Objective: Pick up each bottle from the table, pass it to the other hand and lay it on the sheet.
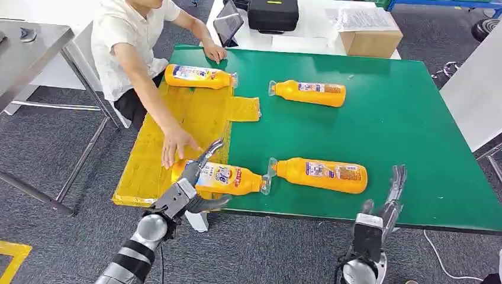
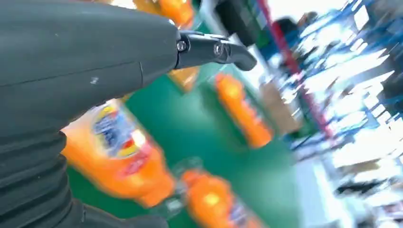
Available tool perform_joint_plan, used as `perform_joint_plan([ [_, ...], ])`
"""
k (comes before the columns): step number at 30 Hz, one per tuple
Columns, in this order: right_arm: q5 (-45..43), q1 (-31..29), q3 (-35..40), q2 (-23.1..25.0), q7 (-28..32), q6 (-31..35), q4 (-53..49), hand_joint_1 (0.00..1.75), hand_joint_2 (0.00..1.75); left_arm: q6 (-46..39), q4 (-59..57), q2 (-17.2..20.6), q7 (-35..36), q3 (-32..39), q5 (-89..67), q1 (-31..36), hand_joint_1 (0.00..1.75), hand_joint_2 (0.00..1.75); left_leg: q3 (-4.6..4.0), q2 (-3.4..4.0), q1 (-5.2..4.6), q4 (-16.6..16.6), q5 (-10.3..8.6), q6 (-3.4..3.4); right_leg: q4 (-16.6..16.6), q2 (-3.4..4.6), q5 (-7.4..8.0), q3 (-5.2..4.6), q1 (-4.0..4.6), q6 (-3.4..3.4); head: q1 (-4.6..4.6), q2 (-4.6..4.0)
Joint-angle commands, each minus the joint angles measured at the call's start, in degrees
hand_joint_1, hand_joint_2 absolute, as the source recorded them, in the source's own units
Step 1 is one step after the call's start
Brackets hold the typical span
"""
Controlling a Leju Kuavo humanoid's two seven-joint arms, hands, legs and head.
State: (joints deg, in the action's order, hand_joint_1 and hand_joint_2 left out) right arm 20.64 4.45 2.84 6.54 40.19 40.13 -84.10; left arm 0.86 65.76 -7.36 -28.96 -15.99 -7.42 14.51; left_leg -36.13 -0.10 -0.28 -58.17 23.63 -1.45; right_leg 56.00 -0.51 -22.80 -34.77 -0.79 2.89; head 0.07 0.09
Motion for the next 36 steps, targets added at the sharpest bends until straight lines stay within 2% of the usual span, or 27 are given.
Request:
perform_joint_plan([
  [1,41.3,-5.8,-17.6,-6.3,-0.2,-0.1,17.0,0.0,1.75,-11.3,0.3,-6.6,3.2,-15.0,8.2,-2.8,0.0,1.75,0.18,-0.24,0.0,0.1,0.07,0.01,-0.1,-0.22,-0.06,0.23,0.0,-0.01,-0.02,0.0],
  [2,44.0,-6.9,-18.7,-7.8,-0.2,-0.1,17.1,0.0,1.75,-12.8,-1.0,-7.3,2.2,-16.7,10.3,-2.5,0.0,1.75,0.26,-0.38,-0.07,0.1,0.08,-0.01,-0.2,-0.35,-0.11,0.33,-0.06,0.0,0.0,0.0],
  [4,43.8,-8.8,-18.6,-9.8,-0.2,-0.1,18.7,0.0,1.75,-14.0,-1.6,-7.8,1.5,-18.4,12.0,-2.3,0.0,1.75,0.2,-0.41,-0.06,0.0,0.15,0.0,-0.1,-0.32,-0.18,0.32,-0.05,0.03,-0.02,0.0],
  [10,44.8,-9.0,-18.8,-9.1,-0.5,-0.1,18.4,0.0,1.75,-13.9,-1.0,-6.9,1.7,-17.8,12.4,-1.8,0.0,1.75,-0.09,-0.2,-0.19,0.0,0.05,-0.18,-0.1,-0.2,-0.02,0.07,-0.18,0.26,0.04,0.0],
  [11,45.8,-9.4,-19.0,-9.0,-0.7,-0.1,18.8,0.0,1.75,-13.8,-0.4,-6.6,1.7,-18.5,12.5,-1.9,0.0,1.75,0.26,-0.09,-0.14,0.1,0.21,-0.08,-0.2,-0.08,-0.12,0.39,-0.13,0.15,0.02,0.0],
  [12,48.9,-11.5,-17.8,-11.1,-2.9,-0.1,21.3,0.0,1.75,-14.3,0.3,-6.5,1.1,-19.3,12.8,-1.9,0.0,1.75,0.27,-0.01,-0.14,0.0,0.26,-0.06,-0.1,-0.02,-0.15,0.33,-0.12,0.09,0.02,0.0],
  [14,49.2,-14.0,-16.1,-13.6,-4.3,-0.1,24.3,0.0,1.75,-14.6,0.7,-6.4,1.2,-20.6,13.1,-1.5,0.0,1.75,0.26,-0.02,-0.13,0.0,0.26,-0.06,0.0,-0.02,-0.14,0.29,-0.11,0.1,-0.04,0.0],
  [17,47.5,-19.5,-7.7,-18.0,-7.5,-0.1,35.7,0.0,1.75,-13.9,1.4,-6.1,2.1,-22.2,15.8,-0.5,0.0,1.75,0.05,0.04,-0.11,0.0,0.16,-0.2,-0.1,-0.02,-0.02,0.12,-0.09,0.24,-0.02,0.0],
  [21,47.3,-20.5,-4.5,-17.4,-8.6,-0.1,37.7,0.0,1.75,-14.3,2.1,-6.3,2.0,-22.4,16.4,0.1,0.0,1.75,0.13,0.23,-0.05,-0.1,0.2,-0.18,-0.1,0.16,0.0,0.19,-0.04,0.22,0.0,0.0],
  [24,47.3,-20.5,-4.5,-17.4,-8.6,-0.1,37.7,0.0,1.75,-14.3,2.1,-6.3,2.0,-22.4,16.4,0.1,0.0,1.75,-0.03,-0.05,-0.12,0.0,0.07,-0.23,-0.1,-0.12,-0.01,0.08,-0.1,0.24,0.0,0.0],
  [25,47.2,-20.2,-4.3,-17.2,-8.6,-0.1,37.7,0.0,1.75,-14.3,2.0,-6.1,2.0,-22.4,16.4,0.1,0.0,1.75,0.19,-0.02,-0.11,0.0,0.14,-0.17,-0.1,-0.06,-0.08,0.27,-0.09,0.17,-0.02,0.0],
  [27,46.8,-20.4,-1.8,-17.3,-9.2,-0.1,38.6,0.0,1.75,-14.2,2.1,-6.0,2.2,-22.8,16.9,0.2,0.0,1.75,0.1,-0.03,-0.11,0.0,0.15,-0.19,-0.1,-0.08,-0.07,0.19,-0.09,0.2,-0.02,0.0],
  [32,45.7,-23.2,4.2,-17.2,-11.2,-0.3,43.5,0.0,1.75,-14.3,1.9,-6.0,2.5,-23.1,17.7,1.2,0.0,1.75,0.05,0.12,-0.12,0.0,0.14,-0.21,0.0,0.06,-0.01,0.1,-0.1,0.23,-0.02,0.0],
  [36,42.6,-25.5,6.7,-16.7,-10.0,-0.5,46.5,0.0,1.75,-14.4,1.4,-6.2,2.6,-23.3,18.1,1.7,0.0,1.75,-0.06,0.03,-0.13,0.0,0.08,-0.24,0.0,-0.04,0.0,0.02,-0.11,0.26,-0.02,0.0],
])
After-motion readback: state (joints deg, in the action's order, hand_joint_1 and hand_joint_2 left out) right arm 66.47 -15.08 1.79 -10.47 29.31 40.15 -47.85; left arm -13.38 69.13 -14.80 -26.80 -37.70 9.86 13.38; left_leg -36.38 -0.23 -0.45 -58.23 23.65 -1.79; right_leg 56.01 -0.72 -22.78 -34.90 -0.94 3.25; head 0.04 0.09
